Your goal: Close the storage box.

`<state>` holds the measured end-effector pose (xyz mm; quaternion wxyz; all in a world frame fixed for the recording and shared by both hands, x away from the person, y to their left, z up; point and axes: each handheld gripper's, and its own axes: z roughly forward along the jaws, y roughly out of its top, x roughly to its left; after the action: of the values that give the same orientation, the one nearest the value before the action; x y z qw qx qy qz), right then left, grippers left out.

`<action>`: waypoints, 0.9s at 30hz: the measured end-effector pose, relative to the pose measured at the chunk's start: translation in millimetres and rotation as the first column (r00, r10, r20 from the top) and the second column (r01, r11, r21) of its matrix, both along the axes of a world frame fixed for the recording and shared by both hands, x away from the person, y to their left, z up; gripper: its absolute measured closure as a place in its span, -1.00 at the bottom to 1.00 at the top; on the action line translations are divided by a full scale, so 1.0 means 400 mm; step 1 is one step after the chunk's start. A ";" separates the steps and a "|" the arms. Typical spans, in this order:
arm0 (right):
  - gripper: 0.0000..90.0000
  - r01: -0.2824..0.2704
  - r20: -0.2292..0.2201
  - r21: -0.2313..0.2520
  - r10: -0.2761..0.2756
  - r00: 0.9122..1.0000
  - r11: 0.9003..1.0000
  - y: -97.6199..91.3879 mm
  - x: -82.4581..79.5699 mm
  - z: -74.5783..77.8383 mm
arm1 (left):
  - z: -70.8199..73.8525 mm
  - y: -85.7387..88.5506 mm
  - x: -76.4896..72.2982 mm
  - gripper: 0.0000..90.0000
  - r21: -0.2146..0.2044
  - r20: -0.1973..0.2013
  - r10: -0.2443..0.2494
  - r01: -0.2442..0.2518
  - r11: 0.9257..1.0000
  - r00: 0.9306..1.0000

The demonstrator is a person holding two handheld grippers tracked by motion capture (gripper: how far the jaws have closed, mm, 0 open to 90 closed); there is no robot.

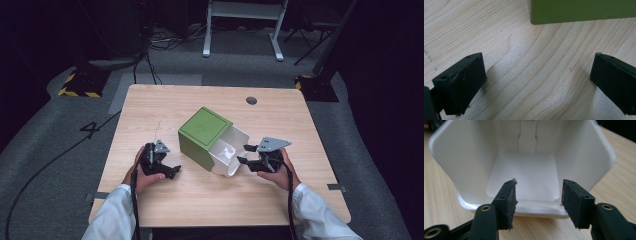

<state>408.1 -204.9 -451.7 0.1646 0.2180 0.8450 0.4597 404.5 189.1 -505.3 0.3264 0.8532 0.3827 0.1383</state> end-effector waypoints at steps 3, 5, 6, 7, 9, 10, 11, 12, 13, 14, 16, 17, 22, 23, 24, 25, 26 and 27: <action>0.16 0.024 0.021 0.008 -0.024 0.999 1.000 -0.012 0.001 0.012 | 0.000 0.000 0.000 -0.99 0.001 0.000 0.000 0.000 1.000 1.000; 0.19 0.040 0.028 0.000 -0.040 0.999 0.999 -0.015 0.003 0.014 | 0.000 0.000 0.000 -0.99 0.000 0.001 0.000 0.000 1.000 1.000; 0.20 0.049 0.031 -0.012 -0.048 0.998 0.999 -0.018 0.004 0.014 | 0.000 0.000 0.000 -0.99 0.000 0.001 -0.001 0.001 1.000 1.000; 0.22 0.051 0.030 -0.014 -0.051 0.998 0.999 -0.020 0.005 0.013 | 0.000 0.000 0.000 -0.99 0.000 0.001 -0.001 0.001 1.000 1.000; 0.29 0.069 0.040 -0.018 -0.068 0.997 0.997 -0.026 0.008 0.013 | 0.000 0.000 0.000 -0.99 0.000 0.000 0.000 0.000 1.000 1.000; 0.32 0.081 0.043 -0.018 -0.080 0.996 0.997 -0.030 0.010 0.014 | 0.000 0.000 0.000 -0.99 0.001 0.000 0.000 0.000 1.000 1.000; 0.34 0.087 0.048 -0.012 -0.087 0.995 0.996 -0.033 0.014 0.014 | 0.000 0.000 0.000 -0.99 0.001 0.000 0.000 0.000 1.000 1.000; 0.39 0.099 0.049 -0.012 -0.098 0.994 0.995 -0.035 0.017 0.013 | 0.000 0.000 0.000 -0.99 0.001 0.000 0.000 0.000 1.000 1.000; 0.49 0.112 0.052 -0.014 -0.111 0.992 0.994 -0.036 0.022 0.011 | 0.000 0.000 0.000 -0.99 0.001 0.000 0.000 0.000 1.000 1.000; 0.55 0.116 0.055 -0.017 -0.114 0.992 0.993 -0.035 0.024 0.010 | 0.000 0.000 0.000 -0.99 0.000 -0.001 0.000 0.000 1.000 1.000; 0.73 0.107 0.058 -0.008 -0.106 0.993 0.994 -0.030 0.030 0.007 | 0.000 0.000 0.000 -0.99 0.001 0.000 0.000 0.000 1.000 1.000; 0.78 0.099 0.062 -0.006 -0.098 0.993 0.995 -0.027 0.031 0.007 | 0.000 0.000 0.000 -0.99 0.001 0.000 0.000 0.000 1.000 1.000; 0.82 0.116 0.068 -0.024 -0.114 0.991 0.993 -0.008 0.048 0.005 | 0.000 0.000 0.000 -0.99 0.000 0.000 0.000 0.000 1.000 1.000; 0.82 0.117 0.071 -0.023 -0.115 0.991 0.993 -0.007 0.049 0.006 | 0.000 0.000 0.000 -0.99 0.000 0.000 -0.001 0.001 1.000 1.000; 0.81 0.116 0.070 -0.025 -0.114 0.991 0.993 -0.009 0.048 0.007 | 0.000 0.000 0.000 -0.99 0.001 0.001 0.000 0.000 1.000 1.000; 0.80 0.114 0.070 -0.028 -0.112 0.991 0.993 -0.011 0.047 0.008 | 0.000 0.000 0.000 -0.99 0.001 0.001 0.000 0.000 1.000 1.000; 0.81 0.110 0.067 -0.023 -0.108 0.992 0.994 -0.015 0.044 0.010 | 0.000 0.000 0.000 -0.99 0.001 0.001 -0.001 0.001 1.000 1.000; 0.80 0.111 0.065 -0.016 -0.110 0.992 0.994 -0.020 0.042 0.014 | 0.000 0.000 0.000 -0.99 0.000 0.000 0.000 0.000 1.000 1.000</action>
<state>424.7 -213.0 -446.0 0.2187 0.2481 0.8304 0.4484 404.4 189.1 -505.2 0.3263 0.8532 0.3825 0.1385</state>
